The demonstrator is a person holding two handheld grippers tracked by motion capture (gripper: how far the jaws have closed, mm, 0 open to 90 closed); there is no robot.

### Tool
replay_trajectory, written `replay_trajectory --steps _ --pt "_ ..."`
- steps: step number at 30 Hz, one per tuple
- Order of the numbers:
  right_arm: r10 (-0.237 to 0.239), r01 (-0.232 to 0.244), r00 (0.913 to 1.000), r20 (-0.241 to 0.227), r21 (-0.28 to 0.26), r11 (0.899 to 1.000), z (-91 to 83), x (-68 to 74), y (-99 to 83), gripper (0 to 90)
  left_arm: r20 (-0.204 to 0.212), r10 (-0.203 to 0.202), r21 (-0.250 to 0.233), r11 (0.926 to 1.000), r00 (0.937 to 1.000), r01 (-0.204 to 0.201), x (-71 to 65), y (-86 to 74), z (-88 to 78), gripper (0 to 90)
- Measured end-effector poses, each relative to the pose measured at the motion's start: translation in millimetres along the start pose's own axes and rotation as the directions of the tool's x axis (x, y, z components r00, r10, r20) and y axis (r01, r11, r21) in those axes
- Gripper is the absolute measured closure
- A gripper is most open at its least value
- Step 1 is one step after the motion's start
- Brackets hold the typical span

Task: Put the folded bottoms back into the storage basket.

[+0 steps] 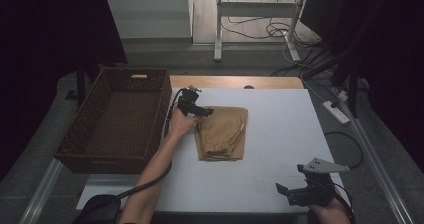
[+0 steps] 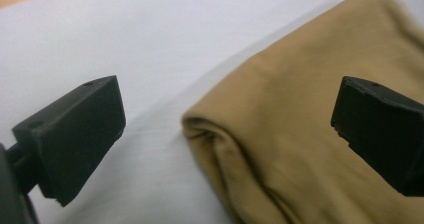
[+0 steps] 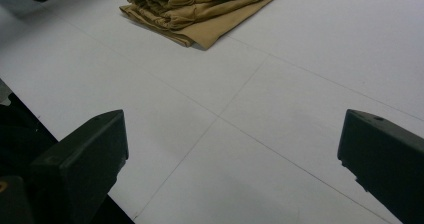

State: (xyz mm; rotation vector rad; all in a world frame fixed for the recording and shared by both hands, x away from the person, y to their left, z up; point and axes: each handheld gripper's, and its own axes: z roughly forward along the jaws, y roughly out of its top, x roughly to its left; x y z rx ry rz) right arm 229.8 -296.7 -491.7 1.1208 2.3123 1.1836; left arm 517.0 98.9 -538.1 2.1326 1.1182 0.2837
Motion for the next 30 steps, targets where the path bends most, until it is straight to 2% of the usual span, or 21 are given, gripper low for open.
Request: replay_trajectory --steps 4,7,10,11,12,16,17,18,19,21,24,25,30 --pt "0.002 -0.002 1.0 -0.003 -0.001 1.0 -0.2 -0.6 0.0 0.5 -0.066 0.011 0.059 0.9982 0.9978 -0.007 3.4 1.0 12.3 3.4" --pt "0.004 -0.004 1.0 -0.002 -0.004 1.0 -0.3 -0.9 -0.1 0.5 -0.091 0.015 0.058 0.9983 0.9958 -0.009 3.2 1.0 14.0 6.8" --pt "0.003 -0.003 1.0 -0.003 -0.003 1.0 -0.2 -0.8 -0.1 0.5 -0.098 0.029 0.068 0.9974 0.9947 -0.022 2.5 1.9 13.6 8.7" --pt "0.002 -0.002 1.0 -0.003 -0.002 1.0 -0.2 -0.4 -0.1 0.5 -0.095 0.032 0.069 0.9973 0.995 -0.025 2.6 1.9 12.8 13.4" --pt "0.002 -0.002 1.0 -0.003 -0.002 1.0 -0.2 -0.4 -0.1 0.5 -0.089 0.035 0.066 0.9974 0.9955 -0.029 2.4 1.7 12.1 13.4" --pt "0.001 -0.001 1.0 -0.003 0.001 1.0 -0.1 -0.3 0.1 0.6 -0.046 0.064 0.063 0.9962 0.9969 -0.061 0.5 1.0 8.0 30.3" --pt "0.003 -0.003 1.0 -0.003 0.001 1.0 -0.1 -0.6 0.2 0.5 -0.028 0.071 0.061 0.9957 0.9971 -0.069 0.1 0.9 7.1 44.8" --pt "0.003 -0.003 1.0 -0.003 0.001 1.0 -0.1 -0.6 0.2 0.5 -0.007 0.076 0.061 0.9953 0.9971 -0.075 -0.3 0.8 6.3 44.8" --pt "0.003 -0.003 1.0 -0.005 -0.003 1.0 -0.3 -0.6 0.3 0.5 0.028 0.083 0.059 0.9947 0.9961 -0.085 -1.8 0.1 5.6 59.5" --pt "0.002 -0.003 1.0 -0.004 -0.013 1.0 -1.2 -0.3 0.2 0.5 0.038 0.087 0.056 0.9945 0.9955 -0.089 -2.6 -0.5 5.5 69.4" --pt "-0.003 0.003 1.0 -0.003 -0.023 1.0 -1.7 0.1 0.4 0.5 0.053 0.083 0.047 0.9952 0.9951 -0.086 -3.4 -1.8 5.6 72.9" --pt "-0.003 0.003 1.0 -0.004 -0.043 0.999 -1.5 0.6 1.4 0.5 0.058 0.078 0.043 0.9958 0.9952 -0.081 -2.7 -2.4 5.6 74.3" --pt "-0.032 0.032 0.9995 0.002 -0.056 0.998 -0.3 3.3 5.6 0.5 0.063 0.064 0.034 0.9972 0.996 -0.066 -1.8 -3.8 5.7 74.4"
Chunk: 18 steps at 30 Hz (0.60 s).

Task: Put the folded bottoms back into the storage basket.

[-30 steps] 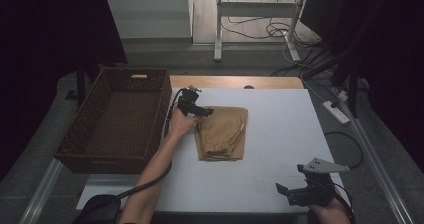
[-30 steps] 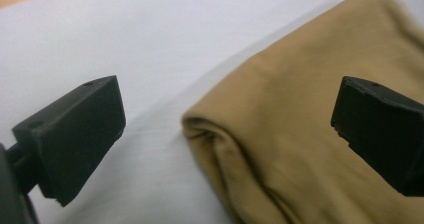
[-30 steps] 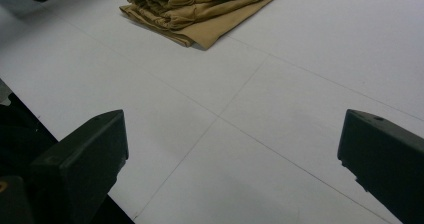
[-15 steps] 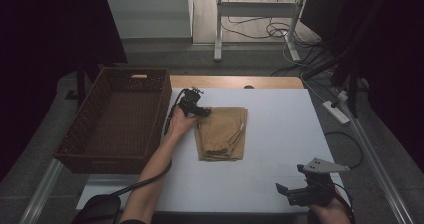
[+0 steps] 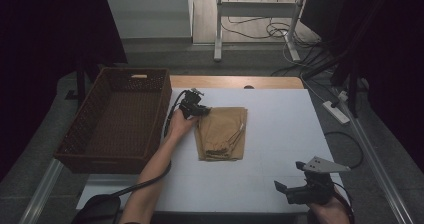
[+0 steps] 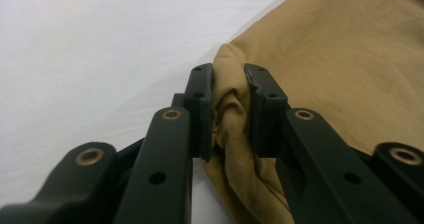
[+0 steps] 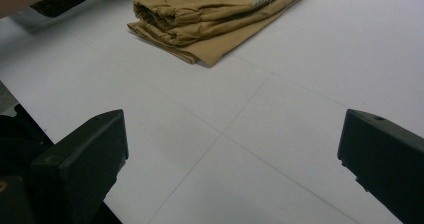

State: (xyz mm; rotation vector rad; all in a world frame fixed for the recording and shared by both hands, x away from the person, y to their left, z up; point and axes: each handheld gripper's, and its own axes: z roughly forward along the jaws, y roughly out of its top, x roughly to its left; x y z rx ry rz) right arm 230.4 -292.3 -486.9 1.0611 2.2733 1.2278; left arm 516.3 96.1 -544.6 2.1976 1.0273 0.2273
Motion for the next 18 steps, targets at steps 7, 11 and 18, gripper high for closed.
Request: replay_trajectory --steps 7,11,18 --pt "-0.027 0.027 0.9993 -0.025 -0.015 1.0 7.3 2.3 7.4 0.5 0.018 -0.001 -0.053 0.9986 0.9998 0.002 2.7 -8.0 0.7 74.3" --pt "-0.034 0.034 0.9981 -0.051 -0.009 0.999 14.4 4.1 11.5 0.5 0.018 0.004 -0.067 0.9977 0.9998 -0.002 2.6 -9.9 0.9 74.2" --pt "-0.026 0.024 0.9956 -0.09 -0.024 0.999 25.1 9.2 20.1 0.5 0.005 0.01 -0.078 0.9969 0.9999 -0.01 1.1 -11.5 1.1 73.9"
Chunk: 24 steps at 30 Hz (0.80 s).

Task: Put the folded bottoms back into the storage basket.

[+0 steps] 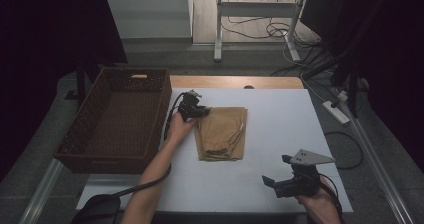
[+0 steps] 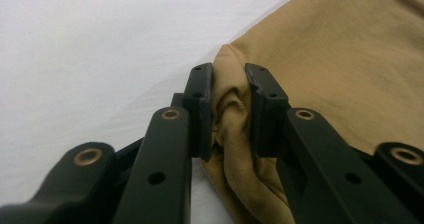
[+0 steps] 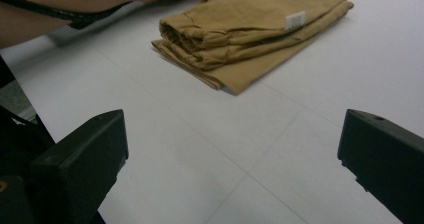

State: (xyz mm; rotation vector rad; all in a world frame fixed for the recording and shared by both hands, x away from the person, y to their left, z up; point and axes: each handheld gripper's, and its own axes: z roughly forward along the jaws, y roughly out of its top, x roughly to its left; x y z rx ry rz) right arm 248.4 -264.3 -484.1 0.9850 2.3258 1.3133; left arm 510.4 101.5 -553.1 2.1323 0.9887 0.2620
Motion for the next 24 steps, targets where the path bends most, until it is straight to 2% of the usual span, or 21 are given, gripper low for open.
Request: replay_trajectory --steps 3,5,11,19,21,24 --pt "0.006 -0.006 0.9996 -0.029 -0.006 1.0 5.8 0.3 3.4 0.5 -0.001 -0.001 -0.001 1.0 1.0 0.001 -0.1 -0.2 0.0 73.8" --pt "0.003 -0.003 0.9986 -0.053 0.011 1.0 13.6 0.0 5.3 0.5 0.004 -0.008 0.0 1.0 1.0 0.008 0.6 -0.3 0.0 73.7" --pt "-0.012 0.016 0.997 -0.076 0.05 0.999 28.2 0.9 9.0 0.5 0.001 -0.012 -0.004 0.9999 0.9999 0.012 0.2 -0.7 0.0 73.7" --pt "-0.025 0.032 0.9965 -0.079 0.086 0.996 46.1 1.6 17.0 0.5 -0.002 -0.011 -0.006 0.9999 0.9999 0.011 -0.2 -1.0 0.0 73.7" --pt "-0.022 0.031 0.9957 -0.09 0.094 0.995 51.6 1.3 19.4 0.5 -0.004 -0.012 -0.007 0.9999 0.9999 0.012 -0.6 -1.0 0.1 73.6" --pt "0.007 0.009 0.9917 -0.128 0.119 0.993 60.1 0.7 23.3 0.5 -0.004 -0.011 -0.008 0.9999 0.9999 0.011 -0.6 -1.1 0.2 73.6"
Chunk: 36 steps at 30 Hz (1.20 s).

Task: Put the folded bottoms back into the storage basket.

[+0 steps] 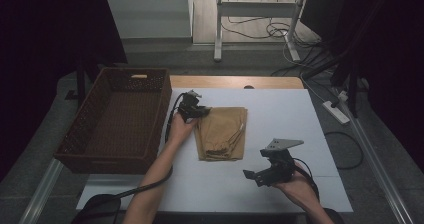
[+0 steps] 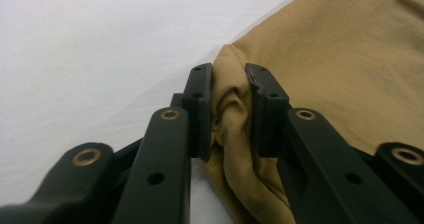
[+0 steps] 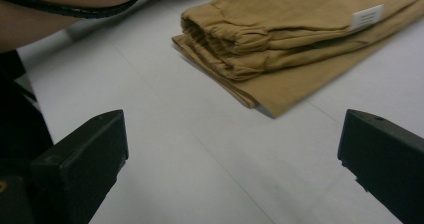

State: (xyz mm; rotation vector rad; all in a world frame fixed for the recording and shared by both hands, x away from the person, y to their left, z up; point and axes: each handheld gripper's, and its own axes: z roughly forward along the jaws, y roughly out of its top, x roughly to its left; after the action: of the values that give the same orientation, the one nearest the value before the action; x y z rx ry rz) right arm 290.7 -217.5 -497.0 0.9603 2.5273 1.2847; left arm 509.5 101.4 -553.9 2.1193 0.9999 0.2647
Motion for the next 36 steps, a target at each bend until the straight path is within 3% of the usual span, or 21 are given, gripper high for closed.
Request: replay_trajectory --steps 12,22,27,36 --pt "-0.073 0.074 0.9972 -0.019 0.096 0.993 38.2 5.0 17.5 0.5 0.014 -0.012 0.001 0.9999 0.9998 0.012 2.1 0.0 0.0 73.5" --pt "-0.101 0.107 0.9924 -0.07 0.085 0.991 70.8 14.2 38.9 0.5 0.019 -0.019 0.0 0.9998 0.9997 0.019 2.8 0.0 0.2 73.7" --pt "-0.145 0.15 0.9875 -0.061 0.085 0.985 91.3 20.8 54.0 0.5 0.017 -0.018 0.0 0.9998 0.9997 0.018 2.6 0.0 0.2 73.7" --pt "-0.184 0.191 0.9801 -0.074 0.105 0.976 123.4 27.8 66.9 0.6 0.017 -0.018 0.0 0.9998 0.9997 0.018 2.5 0.0 0.2 73.7"
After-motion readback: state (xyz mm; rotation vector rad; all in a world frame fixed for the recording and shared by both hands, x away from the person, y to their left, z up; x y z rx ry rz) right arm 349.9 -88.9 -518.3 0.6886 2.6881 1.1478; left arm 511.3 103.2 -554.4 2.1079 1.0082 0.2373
